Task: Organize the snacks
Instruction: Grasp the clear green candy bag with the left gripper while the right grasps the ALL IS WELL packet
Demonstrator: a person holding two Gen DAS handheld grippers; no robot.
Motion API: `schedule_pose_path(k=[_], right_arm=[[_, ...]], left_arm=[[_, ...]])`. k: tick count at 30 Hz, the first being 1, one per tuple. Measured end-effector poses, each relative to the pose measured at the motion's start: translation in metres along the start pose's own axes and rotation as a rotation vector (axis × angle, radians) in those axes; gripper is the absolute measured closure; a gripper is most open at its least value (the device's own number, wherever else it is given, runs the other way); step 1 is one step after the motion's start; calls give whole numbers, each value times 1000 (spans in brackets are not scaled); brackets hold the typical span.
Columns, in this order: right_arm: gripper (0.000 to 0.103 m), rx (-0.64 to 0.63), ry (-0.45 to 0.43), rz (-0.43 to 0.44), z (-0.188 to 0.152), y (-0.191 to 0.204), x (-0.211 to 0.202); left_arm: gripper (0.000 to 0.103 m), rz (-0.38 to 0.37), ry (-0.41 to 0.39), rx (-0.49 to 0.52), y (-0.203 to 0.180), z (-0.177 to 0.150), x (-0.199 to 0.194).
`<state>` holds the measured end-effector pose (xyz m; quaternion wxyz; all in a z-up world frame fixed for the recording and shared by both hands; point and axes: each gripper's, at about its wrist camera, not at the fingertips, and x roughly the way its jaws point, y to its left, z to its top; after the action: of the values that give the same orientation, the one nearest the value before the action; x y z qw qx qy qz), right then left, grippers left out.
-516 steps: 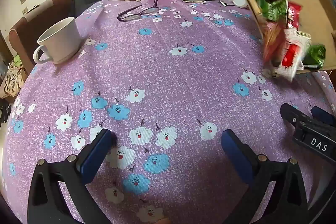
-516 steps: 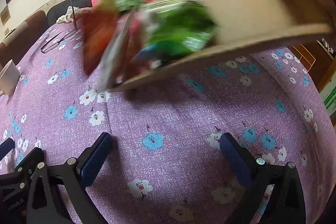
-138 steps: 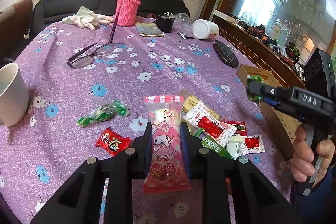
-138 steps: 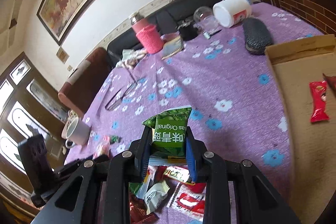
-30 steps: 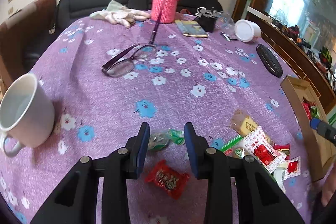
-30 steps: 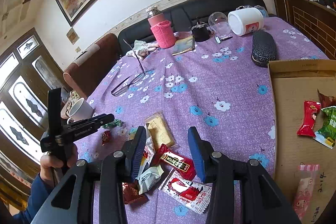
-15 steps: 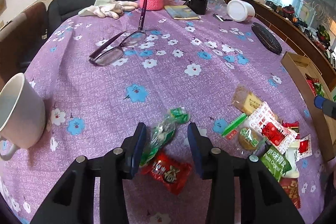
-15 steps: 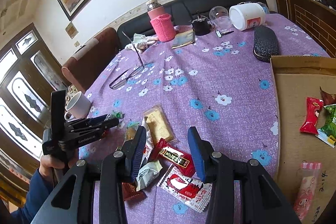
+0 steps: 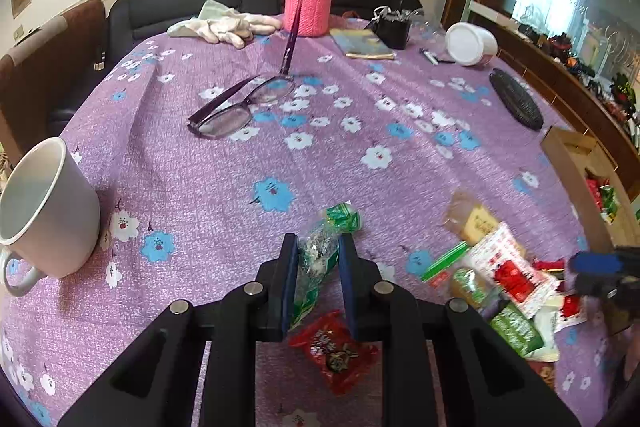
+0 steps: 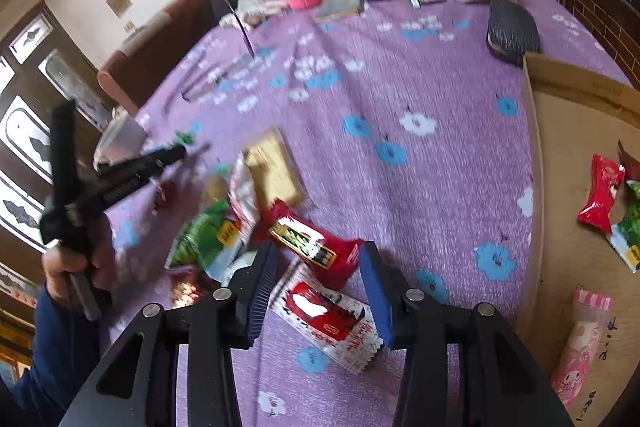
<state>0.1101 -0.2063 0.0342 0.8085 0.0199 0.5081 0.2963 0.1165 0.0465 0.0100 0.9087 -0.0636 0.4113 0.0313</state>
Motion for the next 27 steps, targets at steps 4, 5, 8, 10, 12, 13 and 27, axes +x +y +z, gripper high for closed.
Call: schedule_pose_path(k=[4,5,8,10,12,13,27], right_arm=[[54,-60,70,-25,-5,10,12],[53,-97,71,-46,-6,15,12],[53,-246,104,-89,-19,30,11],[53,-323,110,-127,-28,36,10],[53,-408,106,-176,-36,42,9],[53,-430,104,-179,-39,44,7],[73,-370,-90,-85,-25,44,-23]], left_arm=[[84,-34,-23,3,-4,1,-6],[84,-39,-29,4,-4,1,-8],[84,-45,-38,-2,-4,2,-10],[84,-49,-37,-7,-4,2,-10],[84,-50,-38,-7,-4,2,-10],[84,-51,-40,-6,-4,2,-10],[84,-98,-69,-6,-12,1,-16]])
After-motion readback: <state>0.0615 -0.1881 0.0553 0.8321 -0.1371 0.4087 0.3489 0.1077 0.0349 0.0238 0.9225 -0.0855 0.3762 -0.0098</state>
